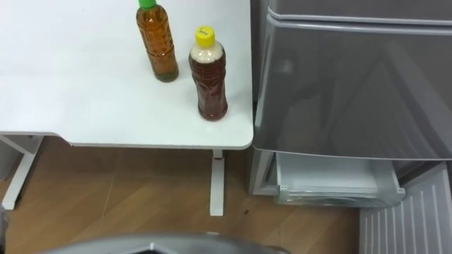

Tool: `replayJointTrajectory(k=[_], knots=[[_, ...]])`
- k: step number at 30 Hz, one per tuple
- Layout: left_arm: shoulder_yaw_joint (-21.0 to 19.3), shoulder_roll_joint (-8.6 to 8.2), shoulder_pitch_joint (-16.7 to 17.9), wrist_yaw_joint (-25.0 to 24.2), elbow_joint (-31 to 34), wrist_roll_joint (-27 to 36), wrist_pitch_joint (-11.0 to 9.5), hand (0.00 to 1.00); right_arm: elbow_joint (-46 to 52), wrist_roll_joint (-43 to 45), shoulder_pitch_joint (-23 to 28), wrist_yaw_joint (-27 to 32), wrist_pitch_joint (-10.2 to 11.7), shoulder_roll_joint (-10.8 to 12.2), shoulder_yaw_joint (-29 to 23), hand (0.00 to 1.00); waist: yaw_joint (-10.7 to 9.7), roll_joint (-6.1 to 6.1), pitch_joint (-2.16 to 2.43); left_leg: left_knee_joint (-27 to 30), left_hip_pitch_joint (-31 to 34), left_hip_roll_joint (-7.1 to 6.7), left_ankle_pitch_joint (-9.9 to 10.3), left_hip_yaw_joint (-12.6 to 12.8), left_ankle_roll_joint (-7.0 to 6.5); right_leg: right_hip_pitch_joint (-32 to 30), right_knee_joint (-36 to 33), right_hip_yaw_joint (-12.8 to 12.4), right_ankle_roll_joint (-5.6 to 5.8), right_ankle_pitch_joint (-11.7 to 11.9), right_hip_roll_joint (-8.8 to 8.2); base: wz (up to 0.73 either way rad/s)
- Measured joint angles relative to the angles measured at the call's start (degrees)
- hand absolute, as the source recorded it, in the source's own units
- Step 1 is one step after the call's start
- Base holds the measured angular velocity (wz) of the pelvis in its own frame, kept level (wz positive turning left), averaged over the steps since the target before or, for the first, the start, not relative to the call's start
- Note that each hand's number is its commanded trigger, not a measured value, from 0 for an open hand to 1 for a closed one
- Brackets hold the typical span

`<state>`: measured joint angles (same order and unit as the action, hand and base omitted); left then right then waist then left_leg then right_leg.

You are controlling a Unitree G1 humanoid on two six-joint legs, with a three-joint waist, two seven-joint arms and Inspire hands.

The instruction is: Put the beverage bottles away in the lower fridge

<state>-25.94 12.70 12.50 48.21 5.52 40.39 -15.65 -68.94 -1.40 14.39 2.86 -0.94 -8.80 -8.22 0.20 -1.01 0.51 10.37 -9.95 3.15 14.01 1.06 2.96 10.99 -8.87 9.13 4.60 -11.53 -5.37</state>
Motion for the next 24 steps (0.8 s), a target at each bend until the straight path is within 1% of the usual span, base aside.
replayJointTrajectory(k=[1,3,5,7,8,10,11,12,13,14,16,17,18,19,20,21,22,23,24], knots=[[0.23,0.00,-0.14,-1.26,2.59,0.07,0.12,0.00,-0.25,-0.02,0.01,-0.18,-0.19,0.00,-0.02,0.00,-0.08,0.06,-0.04,0.03,0.21,0.00,0.00,-0.12,0.00,-0.06,0.15,0.03,-0.01,0.01,0.02,0.04],[0.36,0.00,-0.37,-3.71,5.53,-0.17,0.23,0.00,-0.75,-0.01,0.00,-0.55,-0.51,-0.03,-0.21,0.00,-0.34,0.06,-0.09,-0.05,0.26,0.01,0.00,-0.26,0.00,-0.06,0.24,0.09,-0.01,0.01,0.08,0.03],[0.68,0.00,-0.37,-5.88,7.86,-1.94,0.43,0.00,-1.60,-0.29,-0.06,-0.56,-0.46,-0.02,-0.48,0.00,-0.73,-0.01,-0.26,-0.19,0.26,0.02,0.00,-0.31,0.00,-0.05,0.29,0.19,-0.01,0.01,0.09,0.00],[1.37,0.15,-0.42,-9.63,10.59,-2.25,0.65,0.00,-1.84,-2.20,-0.15,-0.84,-0.41,-0.04,-0.45,0.00,-1.05,-0.07,-0.45,-0.11,0.42,0.02,0.00,-0.31,0.01,0.20,0.25,0.29,-0.01,0.01,0.09,0.00],[1.57,0.15,-0.47,-10.54,11.13,-2.25,0.76,0.00,-1.93,-2.41,-0.28,-1.07,-0.42,-0.04,-0.44,0.00,-1.23,-0.05,-0.61,-0.03,0.49,0.02,0.00,-0.31,0.01,0.20,0.25,0.34,-0.01,0.01,0.09,0.03],[2.48,0.14,-1.50,-14.97,12.53,-2.30,1.13,0.00,-2.16,-2.50,-0.75,-2.03,-0.40,-0.09,-0.49,0.00,-1.45,-0.03,-1.25,0.06,0.64,0.02,0.00,-0.26,0.01,0.12,0.28,0.42,-0.01,0.00,0.09,0.02],[2.66,0.14,-1.90,-16.18,12.55,-2.38,1.40,0.00,-2.19,-2.50,-0.84,-2.30,-0.40,-0.14,-0.49,0.00,-1.45,-0.12,-1.40,0.09,0.65,0.02,0.00,-0.23,0.01,0.09,0.28,0.41,-0.01,0.00,0.09,0.00],[2.93,0.14,-2.24,-18.47,12.62,-2.38,1.95,0.00,-2.19,-2.38,-0.89,-2.55,-0.36,-0.16,-0.51,0.00,-1.52,-0.16,-1.47,0.07,0.76,0.02,0.00,-0.12,0.01,-0.02,0.28,0.32,0.00,0.00,0.09,0.00],[3.26,0.14,-2.27,-20.36,12.99,-2.81,2.51,0.00,-2.34,-2.15,-1.13,-2.71,-0.39,-0.15,-0.75,0.00,-1.62,-0.28,-1.39,0.02,0.77,0.03,0.00,-0.06,0.01,-0.13,0.32,0.29,0.01,-0.01,0.09,0.00],[3.61,0.14,-2.29,-21.09,13.37,-3.39,2.86,0.00,-2.41,-2.05,-1.50,-2.77,-0.43,-0.15,-0.79,0.00,-1.65,-0.32,-1.35,0.01,0.77,0.03,0.01,-0.05,0.01,-0.16,0.35,0.27,0.02,-0.01,0.09,0.00],[5.15,0.15,-2.40,-25.17,16.08,-5.05,4.83,0.00,-2.50,-1.41,-1.47,-3.16,-0.59,-0.17,-0.86,0.00,-2.13,-0.28,-1.33,0.14,1.29,0.02,0.02,-0.18,0.02,-0.72,0.38,0.27,0.02,-0.01,0.09,0.00],[5.63,0.16,-2.58,-26.23,17.01,-5.05,5.43,0.00,-2.49,-1.25,-1.63,-3.38,-0.63,-0.20,-0.86,0.00,-2.16,-0.28,-1.32,0.16,1.47,0.02,0.01,-0.18,0.01,-0.82,0.29,0.25,0.01,0.00,0.09,0.00],[6.62,0.16,-3.23,-28.82,18.67,-5.08,6.51,0.00,-2.49,-1.04,-1.84,-3.85,-0.80,-0.32,-0.86,0.00,-2.18,-0.30,-1.32,0.28,1.69,0.03,0.00,-0.19,0.01,-0.90,0.22,0.22,-0.01,0.01,0.09,0.00],[7.64,0.20,-3.92,-31.64,19.55,-5.44,7.06,0.00,-2.48,-0.71,-1.95,-4.56,-1.07,-0.60,-0.88,0.00,-2.28,-0.40,-1.28,0.43,1.71,0.03,0.00,-0.16,0.00,-0.98,0.14,0.11,-0.02,0.01,0.09,0.00],[8.14,0.22,-4.27,-32.81,19.85,-6.15,7.33,0.00,-2.48,-0.52,-1.96,-4.87,-1.11,-0.74,-0.92,0.00,-2.35,-0.47,-1.24,0.47,1.70,0.03,0.00,-0.13,0.01,-1.01,0.14,0.05,-0.02,0.01,0.09,0.00],[8.72,0.39,-4.71,-34.98,20.78,-7.51,8.34,0.00,-2.42,-0.03,-1.97,-5.23,-1.20,-0.93,-0.93,0.00,-2.83,-0.57,-1.19,0.55,1.72,0.04,0.00,-0.07,0.01,-1.02,0.14,0.09,-0.02,0.01,0.09,0.00],[9.32,0.89,-5.43,-37.15,21.05,-8.75,9.23,0.00,-2.38,0.01,-1.97,-5.46,-1.26,-1.12,-0.94,0.00,-3.06,-0.69,-1.07,0.60,1.71,0.06,0.00,0.08,0.01,-1.03,0.11,0.08,-0.02,0.01,0.09,0.00],[9.51,1.12,-5.85,-38.27,21.05,-9.11,9.66,0.00,-2.37,0.01,-1.97,-5.48,-1.43,-1.24,-0.95,0.00,-3.08,-0.77,-1.00,0.64,1.71,0.07,0.00,0.18,0.01,-1.03,0.09,0.03,-0.02,0.01,0.09,-0.04],[10.06,1.57,-6.65,-40.08,21.09,-9.87,10.59,0.00,-2.35,0.00,-1.97,-5.49,-1.70,-1.46,-0.96,0.00,-3.26,-1.00,-0.92,0.68,1.68,0.07,0.00,0.31,0.00,-1.03,0.03,-0.10,-0.02,0.01,0.09,-0.05]])
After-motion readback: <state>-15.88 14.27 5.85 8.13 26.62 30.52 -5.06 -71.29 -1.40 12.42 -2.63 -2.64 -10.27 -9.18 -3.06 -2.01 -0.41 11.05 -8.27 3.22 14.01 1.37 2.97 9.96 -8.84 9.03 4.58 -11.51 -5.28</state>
